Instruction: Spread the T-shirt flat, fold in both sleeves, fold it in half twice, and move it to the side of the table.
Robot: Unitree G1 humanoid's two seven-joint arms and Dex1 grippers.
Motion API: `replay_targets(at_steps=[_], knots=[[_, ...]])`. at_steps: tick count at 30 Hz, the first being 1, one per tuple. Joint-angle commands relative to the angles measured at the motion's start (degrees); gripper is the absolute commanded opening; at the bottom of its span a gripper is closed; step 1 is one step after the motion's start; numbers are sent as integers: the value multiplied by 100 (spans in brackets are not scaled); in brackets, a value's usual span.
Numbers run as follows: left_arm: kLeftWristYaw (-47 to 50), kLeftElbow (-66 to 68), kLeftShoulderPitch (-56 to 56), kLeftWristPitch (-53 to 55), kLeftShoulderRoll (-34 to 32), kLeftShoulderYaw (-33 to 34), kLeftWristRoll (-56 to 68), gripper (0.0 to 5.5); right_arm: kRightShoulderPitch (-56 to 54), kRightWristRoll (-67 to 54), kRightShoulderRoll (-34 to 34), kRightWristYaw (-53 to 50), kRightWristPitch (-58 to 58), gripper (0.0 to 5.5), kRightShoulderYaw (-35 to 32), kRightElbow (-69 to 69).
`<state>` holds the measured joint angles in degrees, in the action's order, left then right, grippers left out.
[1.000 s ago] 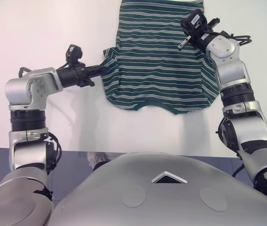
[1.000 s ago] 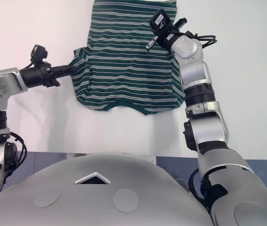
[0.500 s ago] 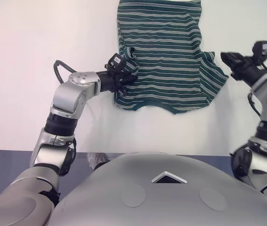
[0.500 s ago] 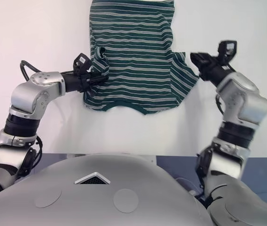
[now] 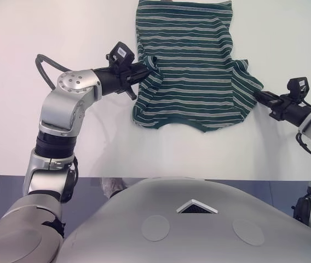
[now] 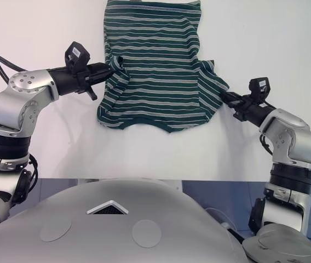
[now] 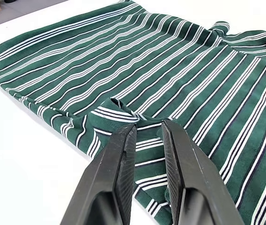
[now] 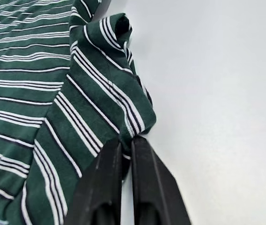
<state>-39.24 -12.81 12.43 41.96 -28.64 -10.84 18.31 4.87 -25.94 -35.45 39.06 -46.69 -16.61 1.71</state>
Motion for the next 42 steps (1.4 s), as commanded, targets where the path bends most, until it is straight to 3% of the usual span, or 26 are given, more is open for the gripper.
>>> replay_targets(at_steps=[1,6,10,13,15,18,21,22,26,35,37,42], knots=[[-271,132,-173,-166,-264,-74,-77,98,-256,-184,-182,158,-32,0,240,1042],[-408,432,34,-305,-252,-70,-127,98,-526,155,-561,472,12,0,1512,2128],[-411,559,181,-458,-191,-65,-203,98,-942,1310,-546,411,389,0,3318,1902],[-316,335,269,-1067,-111,255,-170,117,-1057,2133,-688,340,803,60,4025,1625],[-564,36,18,-1920,-629,75,-683,150,-969,2168,-957,561,1295,98,3798,1869],[-1253,289,-642,-3701,-1785,-404,-1764,210,-674,1890,-1749,1256,2214,160,2954,2361],[-1664,780,-1054,-5116,-2466,-496,-2244,248,-413,1866,-2468,1904,3485,204,2174,1979],[-1687,944,-1072,-5416,-2501,-520,-2318,277,-249,2022,-2652,2016,4010,235,2101,1706],[-1504,1839,-908,-6518,-2223,-896,-2905,277,373,2881,-2758,1913,6276,235,2374,365],[-1189,2329,-576,-7056,-1423,-1537,-3391,277,155,3726,-1828,1094,7918,235,2923,-629],[-1243,2378,-491,-7113,-1374,-1614,-3392,281,119,3792,-1781,1068,8009,207,3003,-661],[-1389,2500,-308,-7128,-1256,-1832,-3316,171,-7,3833,-1752,1079,8062,95,3130,-773]])
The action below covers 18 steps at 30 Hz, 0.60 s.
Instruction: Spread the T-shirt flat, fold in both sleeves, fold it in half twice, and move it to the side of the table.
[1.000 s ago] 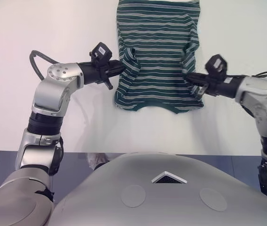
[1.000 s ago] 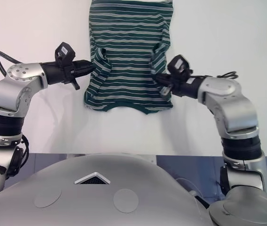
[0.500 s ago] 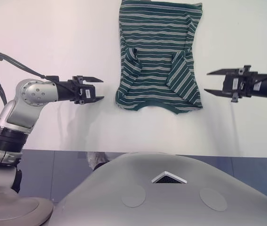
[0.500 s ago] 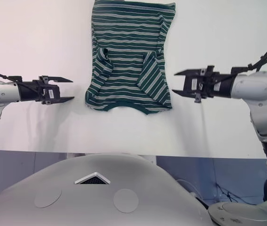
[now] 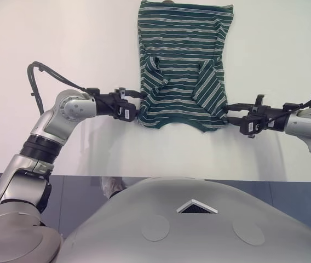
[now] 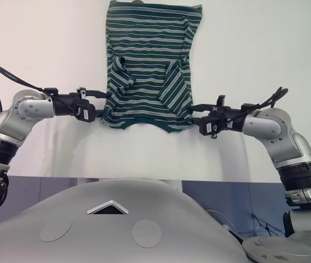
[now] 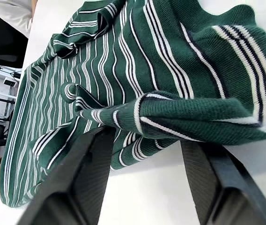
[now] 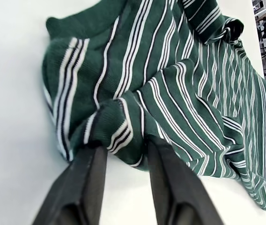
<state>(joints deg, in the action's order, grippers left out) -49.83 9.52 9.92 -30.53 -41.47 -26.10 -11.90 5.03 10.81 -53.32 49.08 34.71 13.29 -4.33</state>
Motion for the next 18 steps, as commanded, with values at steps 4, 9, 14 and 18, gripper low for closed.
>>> replay_targets(at_steps=[4,9,14,18], knots=[[-1032,437,116,718,24,-475,70,84,-4,-356,98,407,-757,8,199,95],[-2404,-1142,-491,3579,-766,-140,2007,1,512,-2678,-711,1986,-3796,0,115,1684],[-2708,-2788,-830,6095,-1529,903,4283,1,692,-5039,-1192,2568,-6099,0,-666,2692],[-1997,-2055,494,6892,-604,1308,4647,1,-678,-6016,-224,1601,-7355,0,-1134,1825]])
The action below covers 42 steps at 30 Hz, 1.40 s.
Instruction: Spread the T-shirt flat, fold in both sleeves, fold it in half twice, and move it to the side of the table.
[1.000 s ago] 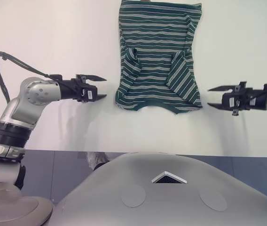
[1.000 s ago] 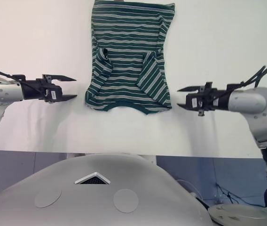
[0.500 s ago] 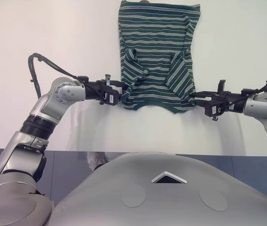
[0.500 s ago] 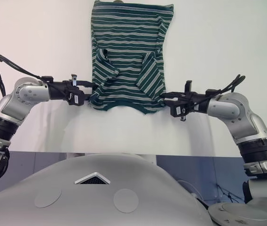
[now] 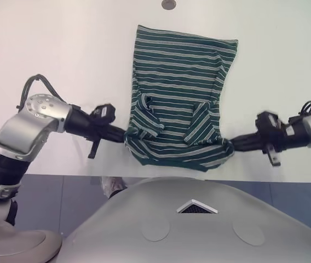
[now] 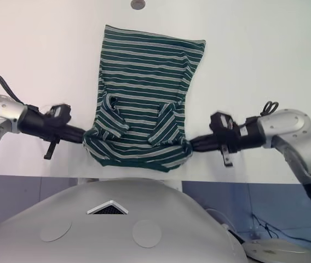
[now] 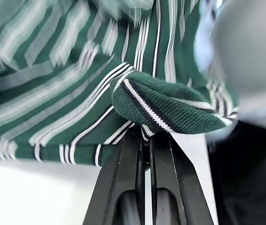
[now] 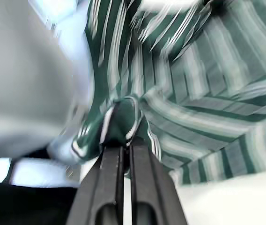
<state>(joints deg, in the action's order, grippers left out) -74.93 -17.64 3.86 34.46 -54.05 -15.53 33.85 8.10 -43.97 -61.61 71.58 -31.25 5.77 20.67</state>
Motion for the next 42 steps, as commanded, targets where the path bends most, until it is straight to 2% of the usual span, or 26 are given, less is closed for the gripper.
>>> replay_targets(at_steps=[1,4,7,13,14,15,17,21,23,25,26,28,29,31,32,35,36,38,40,42], knots=[[739,1200,1584,382,1010,241,-81,1,-1380,-573,850,-840,-941,0,-455,-1163],[1807,3558,3078,-251,2214,296,-818,1,-2567,-60,1641,-1540,-916,0,-470,-2920],[2431,5760,4160,-1049,2995,431,-1321,1,-3439,601,2261,-2218,-422,0,-491,-4556],[3434,7939,4809,-2022,3560,709,-1981,1,-4437,1532,3250,-2720,342,0,-454,-6481],[3505,8140,4855,-2059,3614,782,-2042,0,-4497,1616,3343,-2704,359,34,-478,-6658],[3573,8283,4867,-2087,3671,824,-2122,31,-4523,1683,3427,-2684,390,51,-510,-6746],[3743,8451,4865,-2186,3764,916,-2254,66,-4567,1755,3549,-2741,480,93,-657,-6852],[4520,8572,4869,-2626,3734,1298,-2389,66,-4883,1464,3709,-3363,418,93,-1512,-7176],[4598,8484,4843,-2820,3656,1417,-2444,66,-4926,1567,3727,-3580,508,93,-1666,-7322],[3985,7953,4668,-2945,3673,1364,-2412,69,-4694,2086,3766,-3373,917,73,-1199,-6994],[3512,7475,4486,-2923,3697,1252,-2356,46,-4576,2367,3797,-3232,1114,55,-916,-6786],[2494,6014,3848,-2553,3651,613,-2389,4,-4567,2711,3931,-3079,1268,9,-590,-6699],[2248,5399,3559,-2316,3627,265,-2508,1,-4626,2973,3971,-3092,1404,4,-393,-6808],[2003,4423,3068,-1906,3539,-328,-2774,1,-4753,3750,3953,-3380,1848,4,130,-7236],[1853,4072,2763,-1963,3354,-759,-3123,1,-4694,4380,3838,-3537,2151,4,626,-7442],[1887,3950,2292,-2220,2872,-1528,-4103,1,-4308,5626,3450,-3361,2785,4,1681,-7488],[1992,4081,2263,-2316,2750,-1643,-4359,1,-4127,5824,3300,-3127,3023,4,1897,-7299],[2196,4521,2281,-2585,2417,-1771,-4792,1,-3229,5777,2560,-1742,3292,4,2421,-5691],[2468,5166,2653,-3041,2210,-1821,-5137,1,-2454,4476,2137,-461,2529,4,2429,-3552],[2871,5962,3362,-3501,2250,-1867,-5434,1,-2293,3231,2274,-91,1583,4,2181,-2238]])
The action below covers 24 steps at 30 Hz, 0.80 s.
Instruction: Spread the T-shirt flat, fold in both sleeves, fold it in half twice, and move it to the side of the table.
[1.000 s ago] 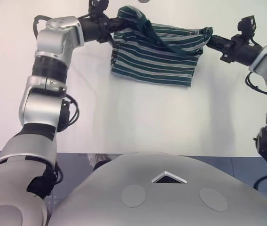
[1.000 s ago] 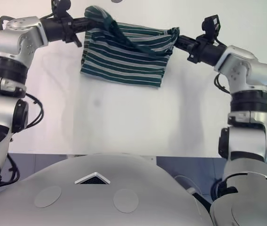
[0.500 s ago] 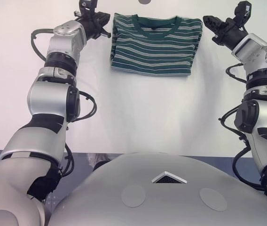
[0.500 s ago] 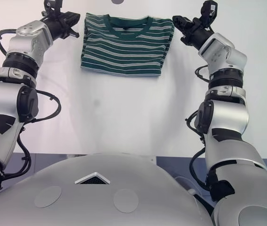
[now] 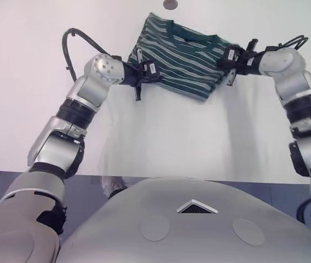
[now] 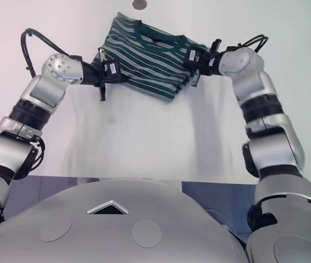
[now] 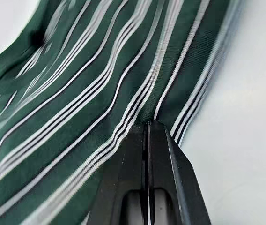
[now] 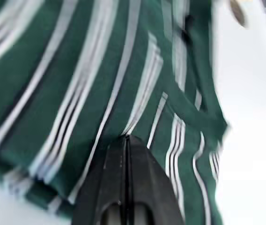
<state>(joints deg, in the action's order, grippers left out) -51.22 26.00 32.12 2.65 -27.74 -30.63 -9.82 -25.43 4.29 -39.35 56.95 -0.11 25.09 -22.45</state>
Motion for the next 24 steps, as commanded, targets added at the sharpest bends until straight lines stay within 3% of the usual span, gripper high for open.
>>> replay_targets(at_steps=[1,4,6,11,13,15,20,24], knots=[[697,1930,836,-516,-288,-329,-1124,1,1024,-1869,253,1251,-1818,4,140,2377],[993,2379,1118,-1199,-113,56,-879,1,1011,-1584,699,462,-1786,4,-50,2476],[601,2051,835,-1519,-285,558,-274,16,1079,-1542,714,29,-1768,18,-433,2609],[-119,311,-701,-3018,-1773,1314,315,102,2221,-1255,-405,109,-1289,113,-1080,4008],[-274,-19,-1214,-3489,-2231,1317,168,137,2689,-1045,-732,216,-1054,151,-965,4242],[-182,-118,-1553,-3807,-2427,1270,-96,177,2807,-700,-646,60,-744,192,-740,4164],[227,57,-1649,-4503,-2142,1135,-559,181,2338,382,-9,-658,146,197,-164,3318],[320,23,-1594,-4643,-1900,1019,-662,181,2028,884,40,-645,759,197,155,2758]])
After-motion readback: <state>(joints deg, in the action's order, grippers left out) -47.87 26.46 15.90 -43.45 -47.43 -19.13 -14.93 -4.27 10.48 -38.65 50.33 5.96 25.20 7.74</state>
